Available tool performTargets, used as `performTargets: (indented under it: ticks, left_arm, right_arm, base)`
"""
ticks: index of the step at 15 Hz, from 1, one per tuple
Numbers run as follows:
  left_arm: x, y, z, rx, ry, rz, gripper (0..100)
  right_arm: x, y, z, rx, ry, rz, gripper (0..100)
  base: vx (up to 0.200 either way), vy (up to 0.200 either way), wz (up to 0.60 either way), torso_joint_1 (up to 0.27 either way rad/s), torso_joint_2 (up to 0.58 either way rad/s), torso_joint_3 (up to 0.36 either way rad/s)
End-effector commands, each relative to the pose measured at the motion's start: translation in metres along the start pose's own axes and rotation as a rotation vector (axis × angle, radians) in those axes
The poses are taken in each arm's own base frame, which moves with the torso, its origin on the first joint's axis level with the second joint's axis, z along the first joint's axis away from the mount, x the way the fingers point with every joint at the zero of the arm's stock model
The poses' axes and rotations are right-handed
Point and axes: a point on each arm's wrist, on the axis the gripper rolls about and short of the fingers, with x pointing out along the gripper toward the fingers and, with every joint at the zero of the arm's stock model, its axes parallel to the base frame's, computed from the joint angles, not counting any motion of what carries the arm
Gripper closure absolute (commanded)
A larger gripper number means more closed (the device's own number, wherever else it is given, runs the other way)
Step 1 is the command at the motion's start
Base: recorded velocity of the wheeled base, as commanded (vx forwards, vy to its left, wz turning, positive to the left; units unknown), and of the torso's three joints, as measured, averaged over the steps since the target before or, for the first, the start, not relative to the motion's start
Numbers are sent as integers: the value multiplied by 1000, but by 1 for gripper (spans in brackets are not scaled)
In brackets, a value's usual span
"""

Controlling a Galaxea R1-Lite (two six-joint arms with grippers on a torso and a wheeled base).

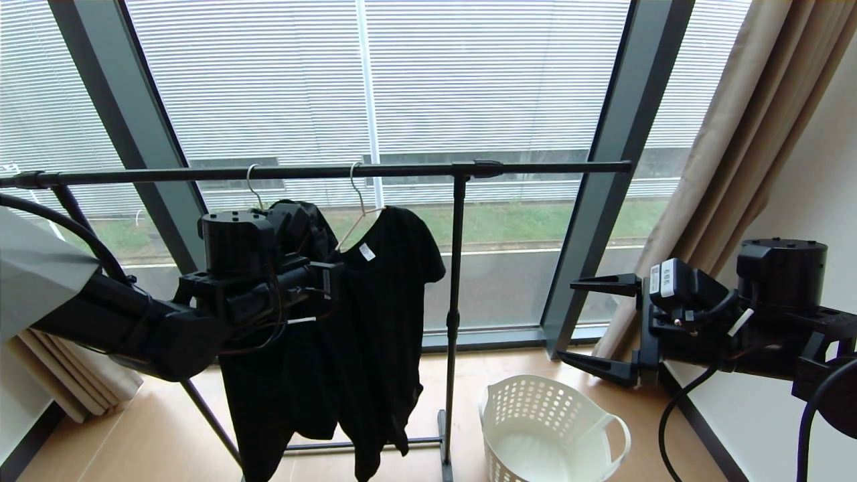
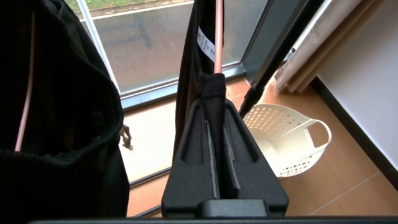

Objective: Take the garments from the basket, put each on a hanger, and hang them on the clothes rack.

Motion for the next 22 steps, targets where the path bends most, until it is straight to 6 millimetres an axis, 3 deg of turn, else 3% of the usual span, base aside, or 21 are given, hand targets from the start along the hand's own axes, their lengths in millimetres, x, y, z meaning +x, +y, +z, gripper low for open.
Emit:
performTargets:
  ticks: [1, 8, 9, 11, 12, 17, 19, 22]
  left_arm:
    - [-1, 0, 1, 0, -2, 0, 0]
    - [-5, -1, 1, 0, -2, 1, 0]
    - [-21, -3, 7, 0, -19, -1, 0]
    - [-35, -5, 7, 1, -20, -3, 0]
    - [-56, -7, 5, 2, -17, -3, 0]
    - [-118, -13, -14, 0, 3, -3, 0]
    - [-149, -17, -30, 3, 18, -5, 0]
    - [-176, -19, -47, 10, 32, -8, 0]
  right_arm:
    - [0, 0, 0, -1, -1, 0, 0]
    - [0, 0, 0, -1, -1, 0, 0]
    - [-1, 0, 2, -6, -5, -1, 0]
    - [-2, 0, 3, -9, -8, -3, 0]
    - [-2, 1, 4, -11, -10, -4, 0]
    - [-16, 10, 14, -35, -28, -20, 0]
    - [-36, 20, 31, -80, -40, -92, 0]
    - [-49, 37, 31, -72, -32, -112, 0]
  base:
    - [0, 0, 0, 0, 0, 0]
    - [0, 0, 0, 0, 0, 0]
    - [0, 0, 0, 0, 0, 0]
    - [0, 0, 0, 0, 0, 0]
    - [0, 0, 0, 0, 0, 0]
    - [0, 0, 0, 0, 0, 0]
    - [0, 0, 0, 0, 0, 0]
    - [0, 0, 0, 0, 0, 0]
